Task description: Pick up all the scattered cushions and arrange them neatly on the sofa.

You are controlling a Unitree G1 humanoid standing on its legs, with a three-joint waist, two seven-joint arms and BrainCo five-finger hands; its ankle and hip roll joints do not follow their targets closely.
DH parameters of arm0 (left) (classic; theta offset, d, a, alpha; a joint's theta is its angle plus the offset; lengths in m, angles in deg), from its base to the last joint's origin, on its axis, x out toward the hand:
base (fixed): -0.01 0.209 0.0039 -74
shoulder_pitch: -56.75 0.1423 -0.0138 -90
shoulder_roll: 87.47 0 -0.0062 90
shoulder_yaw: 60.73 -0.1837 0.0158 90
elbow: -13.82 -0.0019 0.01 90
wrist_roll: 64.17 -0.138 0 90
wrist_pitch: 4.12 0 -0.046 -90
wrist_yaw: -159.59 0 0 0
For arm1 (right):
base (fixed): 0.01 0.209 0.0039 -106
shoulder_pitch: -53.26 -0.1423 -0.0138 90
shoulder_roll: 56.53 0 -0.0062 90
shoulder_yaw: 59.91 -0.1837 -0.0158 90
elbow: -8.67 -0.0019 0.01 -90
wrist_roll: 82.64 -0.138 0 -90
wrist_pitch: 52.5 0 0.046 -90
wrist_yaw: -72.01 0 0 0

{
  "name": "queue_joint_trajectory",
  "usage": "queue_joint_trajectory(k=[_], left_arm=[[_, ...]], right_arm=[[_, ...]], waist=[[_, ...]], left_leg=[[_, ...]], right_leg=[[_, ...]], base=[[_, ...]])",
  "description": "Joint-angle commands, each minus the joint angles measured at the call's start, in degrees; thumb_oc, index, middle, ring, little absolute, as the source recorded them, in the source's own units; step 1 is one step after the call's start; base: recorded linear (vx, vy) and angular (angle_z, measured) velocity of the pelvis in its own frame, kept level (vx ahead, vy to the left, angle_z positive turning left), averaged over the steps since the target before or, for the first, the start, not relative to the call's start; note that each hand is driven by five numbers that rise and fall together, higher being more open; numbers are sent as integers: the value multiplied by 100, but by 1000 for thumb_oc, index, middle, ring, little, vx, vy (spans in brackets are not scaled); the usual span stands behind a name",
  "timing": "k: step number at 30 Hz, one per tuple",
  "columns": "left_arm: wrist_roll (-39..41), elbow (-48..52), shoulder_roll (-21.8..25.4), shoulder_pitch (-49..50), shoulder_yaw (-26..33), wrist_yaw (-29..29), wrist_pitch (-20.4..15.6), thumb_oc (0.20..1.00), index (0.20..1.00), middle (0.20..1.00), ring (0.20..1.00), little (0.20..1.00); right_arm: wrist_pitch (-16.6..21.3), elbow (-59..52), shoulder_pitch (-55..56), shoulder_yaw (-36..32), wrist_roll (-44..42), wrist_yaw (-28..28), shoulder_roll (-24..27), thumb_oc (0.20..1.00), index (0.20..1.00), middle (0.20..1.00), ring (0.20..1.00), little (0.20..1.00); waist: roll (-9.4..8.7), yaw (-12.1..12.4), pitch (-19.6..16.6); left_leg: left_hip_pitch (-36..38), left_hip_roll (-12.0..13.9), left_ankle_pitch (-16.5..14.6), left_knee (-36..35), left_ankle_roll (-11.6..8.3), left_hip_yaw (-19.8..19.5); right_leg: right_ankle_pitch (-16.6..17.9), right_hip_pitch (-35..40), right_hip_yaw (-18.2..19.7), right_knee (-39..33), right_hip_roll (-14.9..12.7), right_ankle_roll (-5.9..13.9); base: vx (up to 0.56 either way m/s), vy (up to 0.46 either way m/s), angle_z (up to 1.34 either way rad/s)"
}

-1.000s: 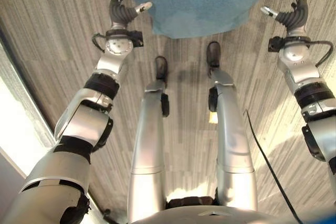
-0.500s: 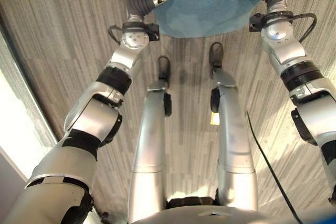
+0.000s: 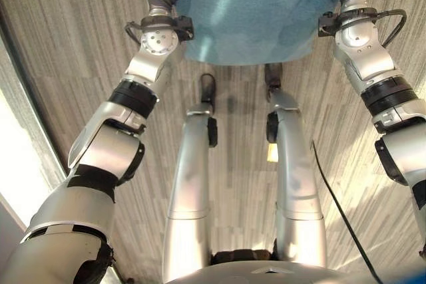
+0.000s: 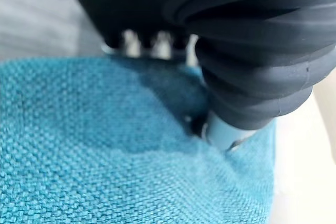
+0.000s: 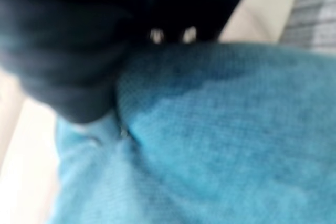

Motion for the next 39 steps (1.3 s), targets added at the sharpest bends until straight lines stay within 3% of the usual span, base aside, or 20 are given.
queue_joint_trajectory(k=[1,3,8,12,15,18,19,22,24,28,31,33,35,37,39], left_arm=[[-67,447,-407,314,141,-73,-458,200,200,200,200,200],[-67,448,-407,316,141,-73,-457,200,200,200,200,200],[-173,1004,-700,740,234,-130,-536,200,200,200,200,200],[-387,1522,-1038,1172,360,-165,-580,200,200,200,200,200],[-517,1808,-1369,1635,469,-211,-577,200,200,200,200,200],[-677,1993,-1426,2003,447,-361,-542,200,200,200,200,200],[-718,2055,-1455,2251,458,-464,-519,200,200,200,200,200],[-727,2287,-1490,2733,469,-611,-490,200,200,200,200,200],[-752,2499,-1578,3485,451,-826,-405,200,200,200,200,200],[-869,2432,-1677,4081,381,-1012,-318,200,200,200,200,200],[-914,2364,-1641,4375,379,-1150,-278,200,200,200,200,200],[-982,2351,-1607,4632,389,-1225,-214,200,200,200,200,200],[-1109,2334,-1603,4901,333,-1378,-129,200,200,200,200,200],[-1109,2430,-1515,5086,404,-1408,-107,200,200,200,200,200],[-1138,2599,-1439,5263,463,-1438,-45,200,200,200,200,200]], right_arm=[[459,-679,421,8,97,-16,-347,200,200,200,200,200],[459,-681,423,7,98,-16,-347,200,200,200,200,200],[538,-1139,935,-357,167,-11,-425,200,200,200,200,200],[611,-1572,1534,-704,301,66,-555,200,200,200,200,200],[602,-1832,2142,-930,516,93,-717,200,200,200,200,200],[637,-2061,2650,-1083,524,203,-876,200,200,200,200,200],[648,-2166,2962,-1126,508,298,-977,200,200,200,200,200],[589,-2501,3524,-1200,657,434,-1009,200,200,200,200,200],[495,-2881,4345,-1412,914,537,-1035,200,200,200,200,200],[517,-2910,4999,-1568,885,576,-1252,200,200,200,200,200],[496,-2898,5257,-1593,868,641,-1265,200,200,200,200,200],[465,-2973,5576,-1620,872,740,-1291,200,200,200,200,200],[409,-2956,5822,-1667,907,826,-1246,200,200,200,200,200],[349,-2845,5787,-1574,925,871,-1336,200,200,200,200,200],[263,-2841,5822,-1577,937,940,-1415,200,200,200,200,200]], waist=[[221,-152,-708],[221,-152,-709],[212,-179,-1196],[257,-190,-1386],[248,-180,-1488],[211,-191,-1552],[197,-192,-1576],[160,-198,-1668],[129,-233,-1749],[72,-359,-1851],[9,-401,-2026],[-35,-447,-2231],[12,-464,-2369],[0,-371,-2495],[-17,-217,-2544]], left_leg=[[-352,-85,823,-840,-150,-246],[-352,-85,824,-841,-150,-246],[-166,-51,943,-1473,-158,-159],[592,-1,1029,-2116,-192,-147],[1562,21,1162,-2790,-243,-223],[2337,29,1253,-3291,-259,-277],[2740,35,1487,-3612,-279,-320],[3626,29,1566,-4073,-292,-363],[5125,143,1685,-4771,-343,-395],[6437,349,1784,-5196,-491,-264],[6833,463,1832,-5288,-571,-140],[7199,467,1746,-5364,-517,61],[7448,296,1869,-5806,-399,403],[7722,150,1614,-5783,-222,279],[7966,40,1351,-5666,14,388]], right_leg=[[-166,-214,-301,126,105,235],[-165,-214,-301,124,106,235],[-134,-158,-255,-252,105,176],[-213,589,-317,-721,54,146],[-228,1519,-401,-1259,22,148],[-193,2301,-430,-1748,4,148],[-8,2694,-452,-2052,-8,139],[-16,3577,-518,-2508,27,126],[-72,5093,-621,-3144,96,87],[-67,6629,-685,-3840,234,13],[4,7220,-765,-4311,250,1],[57,7694,-840,-4587,181,33],[109,8050,-884,-4715,183,99],[120,8325,-655,-4768,149,181],[155,8546,-431,-4669,-15,404]], base=[[0,0,0],[-3,-14,-6],[-2,-22,-1],[-34,-15,11],[-55,-14,9],[-27,3,4],[0,0,0],[64,-18,-2],[222,-65,0],[170,-70,24],[197,-117,32],[228,-30,39],[324,87,38],[348,172,-8],[316,297,-98]])
